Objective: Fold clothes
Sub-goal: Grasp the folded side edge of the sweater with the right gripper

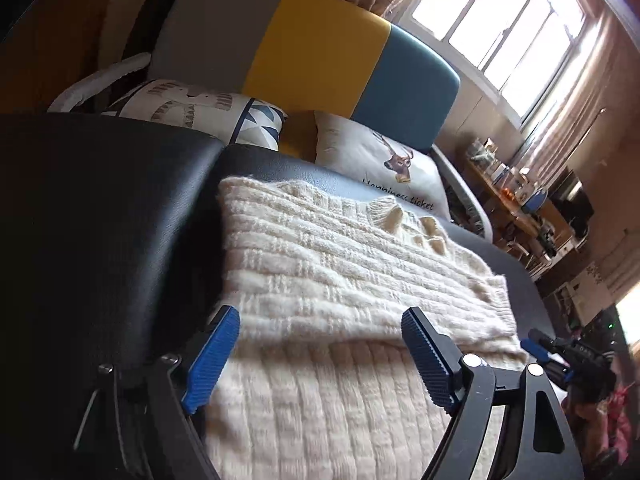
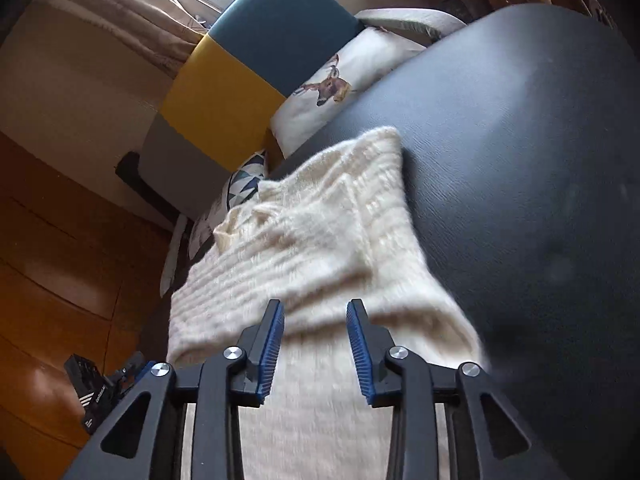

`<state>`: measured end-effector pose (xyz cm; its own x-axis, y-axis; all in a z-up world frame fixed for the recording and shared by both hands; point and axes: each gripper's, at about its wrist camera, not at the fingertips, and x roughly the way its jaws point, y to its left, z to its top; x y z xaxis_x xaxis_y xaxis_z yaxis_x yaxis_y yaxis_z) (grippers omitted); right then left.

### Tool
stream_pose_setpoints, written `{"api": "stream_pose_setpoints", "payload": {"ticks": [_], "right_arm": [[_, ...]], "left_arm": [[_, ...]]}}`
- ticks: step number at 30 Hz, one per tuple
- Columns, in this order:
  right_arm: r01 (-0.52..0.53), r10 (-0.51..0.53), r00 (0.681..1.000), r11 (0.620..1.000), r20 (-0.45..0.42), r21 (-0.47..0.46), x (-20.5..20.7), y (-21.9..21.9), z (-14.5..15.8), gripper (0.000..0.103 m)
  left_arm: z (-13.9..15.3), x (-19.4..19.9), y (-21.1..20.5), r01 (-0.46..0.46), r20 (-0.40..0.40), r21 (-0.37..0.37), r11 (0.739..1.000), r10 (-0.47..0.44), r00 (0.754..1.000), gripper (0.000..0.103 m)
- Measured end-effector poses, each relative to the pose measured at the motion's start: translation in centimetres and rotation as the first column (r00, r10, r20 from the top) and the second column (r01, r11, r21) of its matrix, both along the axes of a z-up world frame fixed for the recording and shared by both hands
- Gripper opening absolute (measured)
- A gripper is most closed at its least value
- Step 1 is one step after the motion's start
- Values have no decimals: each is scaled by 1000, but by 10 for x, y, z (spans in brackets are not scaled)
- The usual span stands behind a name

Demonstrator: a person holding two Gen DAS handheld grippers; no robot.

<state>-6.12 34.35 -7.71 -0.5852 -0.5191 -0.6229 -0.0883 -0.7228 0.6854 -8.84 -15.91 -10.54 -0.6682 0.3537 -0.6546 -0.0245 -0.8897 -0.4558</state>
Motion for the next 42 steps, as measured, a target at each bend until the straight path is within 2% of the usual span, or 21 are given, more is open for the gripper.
{"api": "stream_pose_setpoints", "payload": {"ticks": [3, 7, 12, 16, 18, 22, 26, 29, 31, 34, 35, 37, 39, 40, 42], "right_arm": [[-24, 24, 998, 1000, 54, -3, 54, 27, -3, 44], [-57, 64, 991, 997, 119, -57, 126, 57, -18, 46], [-93, 118, 983, 981, 144, -170, 178, 64, -38, 46], [-165, 199, 974, 953, 111, -255, 173, 43, -47, 46], [-190, 223, 971, 941, 91, -279, 165, 34, -49, 46], [-217, 247, 966, 935, 75, -280, 154, 23, -49, 46], [-214, 245, 966, 935, 78, -281, 158, 23, -48, 46], [-200, 230, 969, 943, 86, -266, 160, 20, -46, 46], [-186, 210, 975, 948, 72, -258, 163, 17, -45, 46], [-191, 207, 978, 951, 41, -242, 167, 14, -44, 46], [-209, 223, 974, 949, 33, -236, 168, 14, -45, 46], [-244, 255, 967, 943, 18, -226, 170, 14, -45, 32], [-268, 276, 961, 948, 24, -170, 168, 10, -44, 22], [-280, 286, 958, 949, 27, -143, 167, 8, -44, 20], [-296, 299, 954, 950, 21, -101, 166, 4, -43, 20]], "left_arm": [[2, 43, -24, 18, 6, 72, 997, -18, 1000, 89], [-1, 90, -42, 69, 28, 84, 994, -71, 997, 89], [-22, 133, -53, 78, 110, 139, 987, -94, 989, 89], [-40, 153, -56, 72, 173, 221, 973, -111, 979, 88], [-44, 160, -55, 78, 187, 236, 969, -124, 974, 83], [-44, 175, -47, 122, 159, 237, 964, -163, 974, 83], [-41, 182, -39, 151, 117, 186, 971, -174, 978, 83], [-40, 181, -30, 187, 91, 216, 958, -210, 973, 83], [-40, 179, -23, 206, 93, 226, 952, -232, 968, 83], [-38, 180, -16, 233, 111, 198, 952, -258, 960, 83], [-38, 180, -17, 228, 128, 216, 949, -259, 958, 81], [-40, 184, -22, 198, 160, 238, 951, -240, 957, 72], [-42, 183, -25, 166, 193, 229, 959, -212, 958, 49], [-43, 182, -26, 147, 213, 230, 962, -197, 957, 45], [-44, 178, -26, 115, 250, 228, 967, -172, 953, 44]]}}
